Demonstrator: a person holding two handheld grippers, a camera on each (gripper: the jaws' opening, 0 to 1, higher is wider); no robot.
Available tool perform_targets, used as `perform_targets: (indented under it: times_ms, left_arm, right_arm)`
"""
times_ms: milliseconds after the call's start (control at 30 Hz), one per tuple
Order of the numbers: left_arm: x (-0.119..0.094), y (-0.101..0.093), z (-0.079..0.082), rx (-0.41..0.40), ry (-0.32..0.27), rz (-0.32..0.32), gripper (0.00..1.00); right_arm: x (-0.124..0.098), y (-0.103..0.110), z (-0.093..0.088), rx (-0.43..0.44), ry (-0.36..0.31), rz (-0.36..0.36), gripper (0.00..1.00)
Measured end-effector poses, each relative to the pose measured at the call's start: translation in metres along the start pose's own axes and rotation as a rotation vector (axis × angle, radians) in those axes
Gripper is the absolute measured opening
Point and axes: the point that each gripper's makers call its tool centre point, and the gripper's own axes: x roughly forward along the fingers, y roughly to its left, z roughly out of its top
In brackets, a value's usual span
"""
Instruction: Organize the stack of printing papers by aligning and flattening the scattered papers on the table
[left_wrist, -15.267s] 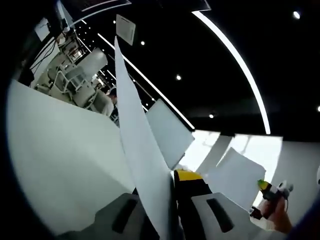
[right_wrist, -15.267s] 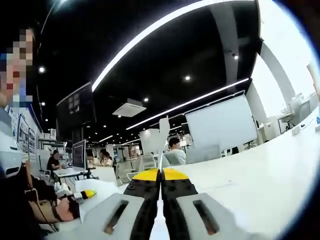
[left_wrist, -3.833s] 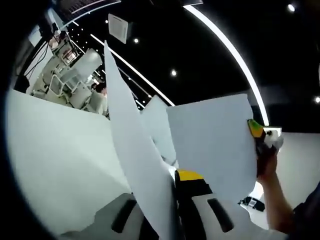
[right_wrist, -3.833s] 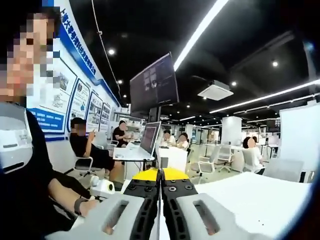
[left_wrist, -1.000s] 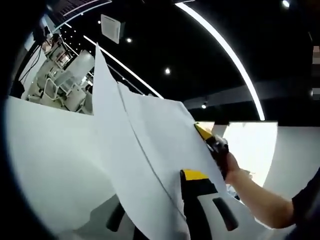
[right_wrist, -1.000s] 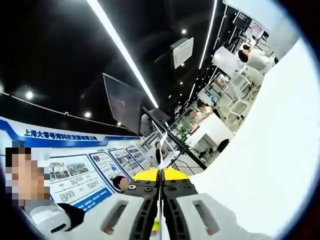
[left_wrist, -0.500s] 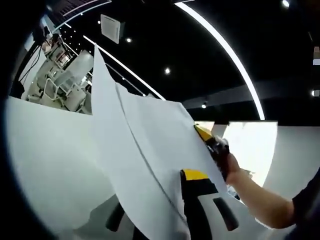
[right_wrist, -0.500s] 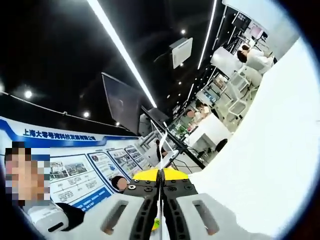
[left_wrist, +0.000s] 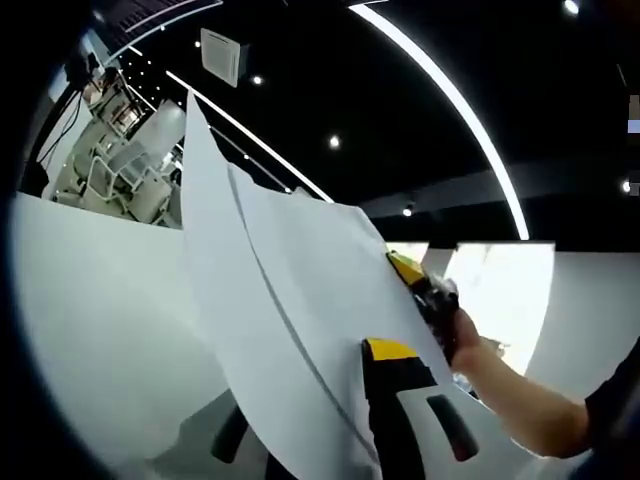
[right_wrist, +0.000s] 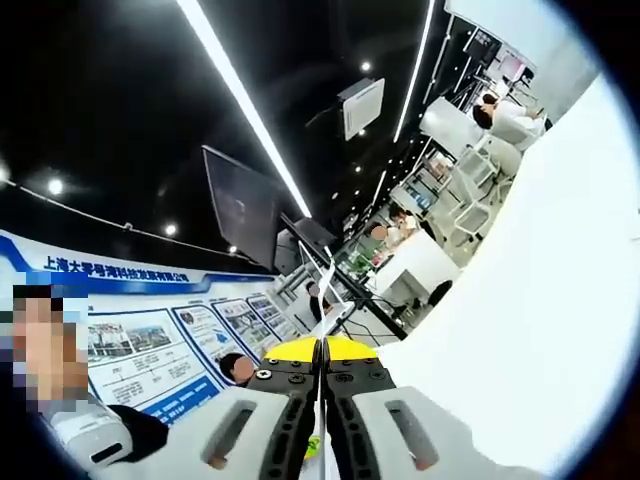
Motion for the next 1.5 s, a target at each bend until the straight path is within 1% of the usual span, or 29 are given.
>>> perform_targets:
  times_ms: [67,300,500,767,833,967,1167,1300,1500]
  left_arm:
    - [0.0,0.0,0.0,0.0,0.0,-0.001,0.19]
    - [-0.001,-0.001,0.001,-0.002,-0.001,-0.002,0.19]
    - [-0.001,-0.001,0.0,-0.001,0.0,-0.003,0.19]
    - [0.0,-0.001,0.0,0.0,0.0,-0.002,0.19]
    - [0.0,-0.001,0.0,0.0,0.0,-0.002,0.19]
    - [0.0,-0.001,0.0,0.002,0.0,-0.001,0.19]
    - [0.0,-0.001,-0.001,0.003,0.002,-0.002,0.2]
    - [0.0,-0.001,-0.001,0.003,0.003,-0.002,0.2]
    - [0.0,-0.001,-0.001,0.004,0.003,-0.002,0.2]
  right_arm:
    - [0.0,-0.004,0.003,0.004,-0.002,0.0,0.0]
    - [0.001,-0.003,0.001,0.007,-0.004,0.0,0.0]
    - [-0.001,-0.008,0.007,0.011,-0.007,0.0,0.0]
    - [-0.002,-0.009,0.006,0.017,-0.013,-0.001,0.0]
    - [-0.003,-0.011,0.01,0.017,-0.013,-0.001,0.0]
    - [-0.002,-0.009,0.007,0.019,-0.013,0.001,0.0]
    - [-0.003,-0.013,0.013,0.02,-0.014,0.002,0.0]
    - [-0.002,-0.008,0.007,0.019,-0.014,0.003,0.0]
    - [-0.001,-0.006,0.005,0.018,-0.013,0.001,0.0]
